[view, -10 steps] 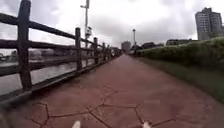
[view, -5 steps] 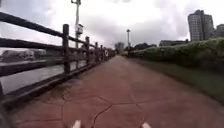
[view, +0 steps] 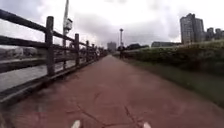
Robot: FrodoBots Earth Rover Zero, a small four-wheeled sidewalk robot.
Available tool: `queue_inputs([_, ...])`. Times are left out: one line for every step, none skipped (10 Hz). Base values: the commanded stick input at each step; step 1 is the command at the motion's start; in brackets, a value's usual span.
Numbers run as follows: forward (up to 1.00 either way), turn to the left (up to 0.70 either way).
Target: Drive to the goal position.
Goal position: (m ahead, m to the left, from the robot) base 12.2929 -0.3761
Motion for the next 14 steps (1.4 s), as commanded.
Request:
queue_inputs([0.85, 0.10])
queue_inputs([0.85, 0.10])
queue_inputs([0.85, 0.10])
queue_inputs([0.85, 0.07])
queue_inputs([0.85, -0.19])
queue_inputs([0.85, -0.24])
queue_inputs([0.85, -0.24])
queue_inputs([0.85, -0.24])
queue_inputs([0.85, -0.24])
queue_inputs([0.85, -0.24])
queue_inputs([0.85, 0.10])
queue_inputs([0.85, 0.10])
queue_inputs([0.85, 0.10])
queue_inputs([0.85, 0.10])
